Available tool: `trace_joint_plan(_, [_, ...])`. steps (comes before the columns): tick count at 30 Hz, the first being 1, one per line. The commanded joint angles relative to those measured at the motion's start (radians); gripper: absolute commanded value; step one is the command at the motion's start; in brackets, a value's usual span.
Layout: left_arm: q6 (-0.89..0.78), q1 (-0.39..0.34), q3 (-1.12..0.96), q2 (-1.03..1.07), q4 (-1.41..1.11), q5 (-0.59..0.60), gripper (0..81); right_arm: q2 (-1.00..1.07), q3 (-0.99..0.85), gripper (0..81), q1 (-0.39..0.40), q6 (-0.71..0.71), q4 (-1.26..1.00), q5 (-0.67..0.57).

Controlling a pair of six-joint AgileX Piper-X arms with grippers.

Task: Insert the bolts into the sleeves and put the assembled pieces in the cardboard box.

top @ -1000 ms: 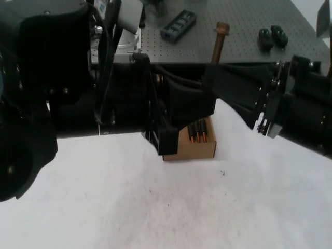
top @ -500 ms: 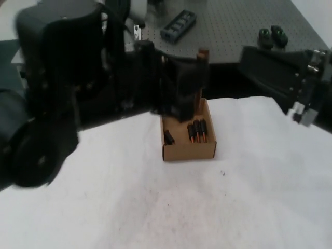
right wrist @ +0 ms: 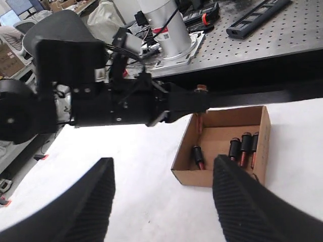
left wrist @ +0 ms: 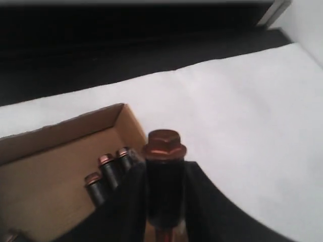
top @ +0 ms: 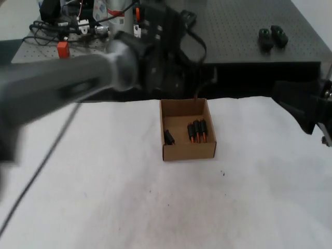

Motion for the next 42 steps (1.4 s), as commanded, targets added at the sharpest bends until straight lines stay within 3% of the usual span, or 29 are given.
trace_joint_plan(1, [0.019, 0.003, -0.044, 0.002, 0.035, -0.027, 0.6, -0.006, -0.004, 42.9, -0.007, -0.012, 0.001, 0.005])
trace_joint_plan(6, [0.056, 0.003, -0.153, 0.105, 0.172, -0.062, 0.6, -0.006, -0.004, 42.9, -0.014, -0.019, 0.034, 0.005])
trace_joint_plan(17, [0.058, 0.006, -0.155, 0.144, 0.231, -0.099, 0.7, -0.006, -0.004, 42.9, -0.014, -0.019, 0.034, -0.003])
trace_joint_plan(19, [0.058, 0.006, -0.155, 0.144, 0.232, -0.100, 5.4, -0.006, -0.004, 42.9, -0.014, -0.019, 0.034, -0.003])
trace_joint_plan(24, [0.033, 0.006, -0.155, 0.144, 0.258, -0.083, 27.2, -0.006, -0.004, 42.9, -0.014, -0.019, 0.034, -0.003])
trace_joint_plan(28, [0.033, 0.006, -0.155, 0.139, 0.297, -0.081, 31.7, -0.006, -0.004, 42.9, -0.014, -0.019, 0.034, -0.003])
trace_joint_plan(32, [0.033, 0.006, -0.155, 0.093, 0.304, -0.093, 27.8, -0.006, -0.004, 42.9, -0.030, -0.019, 0.034, -0.003])
trace_joint_plan(35, [0.044, 0.006, -0.140, 0.011, 0.300, -0.194, 15.5, -0.036, -0.004, 40.4, -0.060, -0.087, 0.041, -0.003])
trace_joint_plan(38, [0.069, 0.006, -0.055, -0.099, 0.269, -0.250, 0.6, -0.067, -0.004, 31.2, -0.088, -0.208, 0.087, -0.003])
trace_joint_plan(42, [0.076, 0.006, 0.180, -0.299, 0.115, -0.250, 0.3, -0.105, 0.012, 16.2, -0.113, -0.267, 0.160, -0.003])
